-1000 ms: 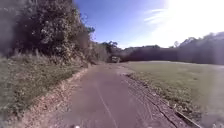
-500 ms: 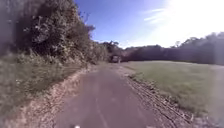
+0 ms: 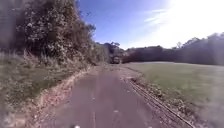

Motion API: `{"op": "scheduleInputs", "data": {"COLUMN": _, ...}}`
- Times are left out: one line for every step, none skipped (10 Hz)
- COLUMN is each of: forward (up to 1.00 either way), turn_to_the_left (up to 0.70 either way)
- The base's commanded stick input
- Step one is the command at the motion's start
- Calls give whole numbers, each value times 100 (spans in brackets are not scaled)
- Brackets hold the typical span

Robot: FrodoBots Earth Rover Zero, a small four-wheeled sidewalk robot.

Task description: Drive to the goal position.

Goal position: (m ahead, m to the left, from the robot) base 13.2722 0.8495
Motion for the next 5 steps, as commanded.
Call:
{"op": "scheduleInputs", "data": {"forward": 70, "turn_to_the_left": 0}}
{"op": "scheduleInputs", "data": {"forward": 70, "turn_to_the_left": 0}}
{"op": "scheduleInputs", "data": {"forward": 70, "turn_to_the_left": 0}}
{"op": "scheduleInputs", "data": {"forward": 70, "turn_to_the_left": -1}}
{"op": "scheduleInputs", "data": {"forward": 70, "turn_to_the_left": -4}}
